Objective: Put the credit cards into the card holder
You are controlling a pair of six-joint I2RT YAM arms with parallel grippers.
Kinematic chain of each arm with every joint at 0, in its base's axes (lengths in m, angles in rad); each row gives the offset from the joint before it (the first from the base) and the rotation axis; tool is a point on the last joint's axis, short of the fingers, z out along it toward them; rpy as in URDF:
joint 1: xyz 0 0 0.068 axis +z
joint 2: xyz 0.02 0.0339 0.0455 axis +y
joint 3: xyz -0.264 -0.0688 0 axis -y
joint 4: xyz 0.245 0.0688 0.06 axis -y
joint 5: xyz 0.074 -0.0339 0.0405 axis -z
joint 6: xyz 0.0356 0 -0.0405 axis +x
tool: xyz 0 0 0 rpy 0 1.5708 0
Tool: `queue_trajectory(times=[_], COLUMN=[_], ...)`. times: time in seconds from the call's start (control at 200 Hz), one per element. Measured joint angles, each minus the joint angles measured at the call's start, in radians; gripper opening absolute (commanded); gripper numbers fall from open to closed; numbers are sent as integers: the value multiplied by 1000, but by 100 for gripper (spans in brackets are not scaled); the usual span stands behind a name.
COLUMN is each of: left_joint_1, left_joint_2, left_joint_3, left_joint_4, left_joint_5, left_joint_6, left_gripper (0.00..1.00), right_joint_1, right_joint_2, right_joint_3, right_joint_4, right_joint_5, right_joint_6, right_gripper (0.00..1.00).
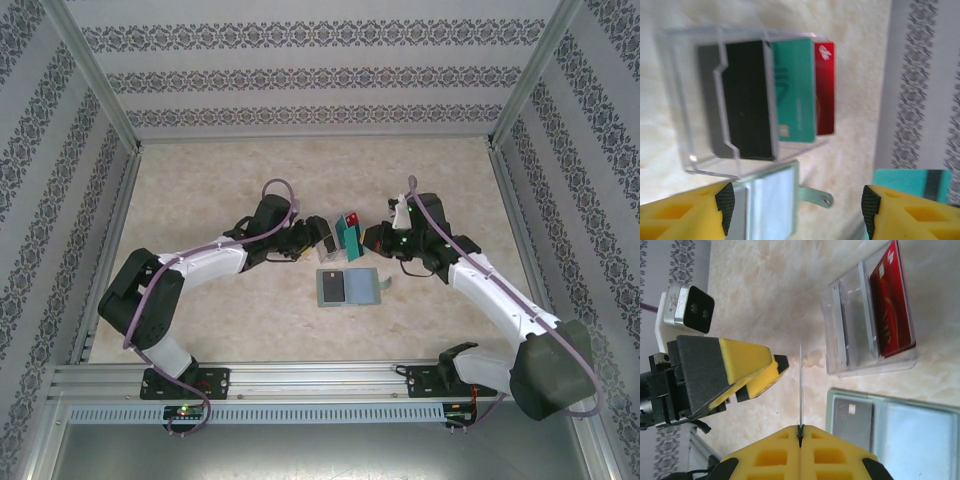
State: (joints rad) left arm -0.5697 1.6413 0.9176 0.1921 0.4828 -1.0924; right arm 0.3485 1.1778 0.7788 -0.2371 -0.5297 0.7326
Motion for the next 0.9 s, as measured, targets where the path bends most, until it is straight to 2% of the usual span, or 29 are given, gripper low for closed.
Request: queue_trajectory(times=[0.22,0.375,0.535,0.61,0.684,0.739,0.859,0.899], left_joint_1=[-16,-19,-19,-19,-19,-19,-18,-18], left_joint_2=[40,53,52,52,52,52,52,49], left_joint_3=[-10,-11,-30,-45,-54,-56,-60,-61], left_joint_4=[203,305,383,401,422,434,452,458], left_joint_5=[133,188,212,218,222,226,220,221], left_joint_6=[-77,-115,-135,-144,-151,-151,-156,-153], left_gripper=[67,60,40,35,24,20,0,0], right_joint_1=[-7,-18,-33,-40,-49,-53,-64,-68], right_joint_2=[-24,-24,-21,-13,0,10,23,26], right_joint_3=[-51,-55,-63,-64,-66,-67,-75,-81], right_joint_4=[108,164,219,230,235,241,246,245], right_joint_5=[-71,-96,-121,-126,-132,-135,-134,-133], right_joint_6=[123,165,208,215,220,224,234,235], right_gripper=[0,0,0,0,0,0,0,0])
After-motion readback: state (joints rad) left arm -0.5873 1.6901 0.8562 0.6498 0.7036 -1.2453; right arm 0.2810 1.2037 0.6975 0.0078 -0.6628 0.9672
